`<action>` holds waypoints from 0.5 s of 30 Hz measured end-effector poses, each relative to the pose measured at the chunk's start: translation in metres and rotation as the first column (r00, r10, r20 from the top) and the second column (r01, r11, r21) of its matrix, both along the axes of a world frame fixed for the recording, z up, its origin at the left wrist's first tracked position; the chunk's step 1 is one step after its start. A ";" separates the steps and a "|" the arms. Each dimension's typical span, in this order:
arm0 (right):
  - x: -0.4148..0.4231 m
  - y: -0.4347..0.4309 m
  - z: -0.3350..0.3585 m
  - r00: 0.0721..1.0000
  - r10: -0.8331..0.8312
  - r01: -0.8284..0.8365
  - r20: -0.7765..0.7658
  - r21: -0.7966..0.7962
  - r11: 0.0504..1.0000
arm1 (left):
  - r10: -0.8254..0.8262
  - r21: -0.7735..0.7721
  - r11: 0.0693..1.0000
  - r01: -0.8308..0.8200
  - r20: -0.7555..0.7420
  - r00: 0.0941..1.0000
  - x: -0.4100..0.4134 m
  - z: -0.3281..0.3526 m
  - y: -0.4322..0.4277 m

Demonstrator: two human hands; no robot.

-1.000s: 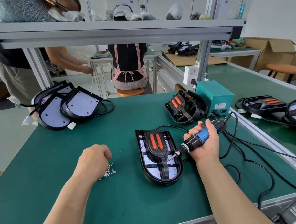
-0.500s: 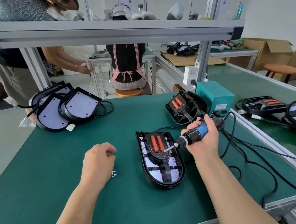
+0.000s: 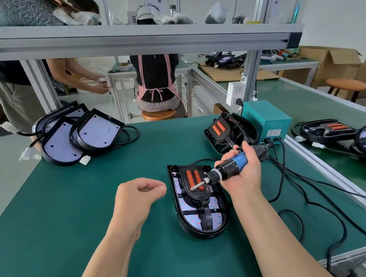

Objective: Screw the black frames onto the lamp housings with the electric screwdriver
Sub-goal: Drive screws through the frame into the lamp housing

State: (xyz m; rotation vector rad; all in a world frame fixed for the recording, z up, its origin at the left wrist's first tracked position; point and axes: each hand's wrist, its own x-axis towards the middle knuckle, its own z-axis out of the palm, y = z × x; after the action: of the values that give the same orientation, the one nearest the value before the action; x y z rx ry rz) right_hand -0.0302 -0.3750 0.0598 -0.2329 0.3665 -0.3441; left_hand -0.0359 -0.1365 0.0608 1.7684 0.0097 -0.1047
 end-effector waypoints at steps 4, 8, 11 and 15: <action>0.000 0.002 0.002 1.000 0.003 -0.003 -0.002 0.006 1.000 | -0.029 -0.069 0.997 0.026 -0.049 0.998 -0.004 -0.004 -0.006; 0.001 0.004 0.004 1.000 -0.004 0.004 -0.010 0.013 1.000 | -0.042 -0.083 0.996 0.038 -0.046 0.998 -0.007 -0.003 -0.011; 0.001 0.006 0.007 1.000 -0.010 0.010 -0.017 0.020 1.000 | -0.055 -0.079 0.995 0.052 -0.029 0.998 -0.009 -0.001 -0.012; 0.003 0.010 0.010 0.999 -0.038 0.038 -0.006 0.056 0.998 | -0.052 -0.096 0.994 0.052 -0.005 0.999 -0.011 0.002 -0.013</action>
State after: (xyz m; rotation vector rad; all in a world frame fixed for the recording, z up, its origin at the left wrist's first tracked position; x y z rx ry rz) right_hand -0.0271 -0.3651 0.0695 -0.1721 0.3854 -0.3703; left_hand -0.0468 -0.1496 0.0626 1.6727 -0.0351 -0.1476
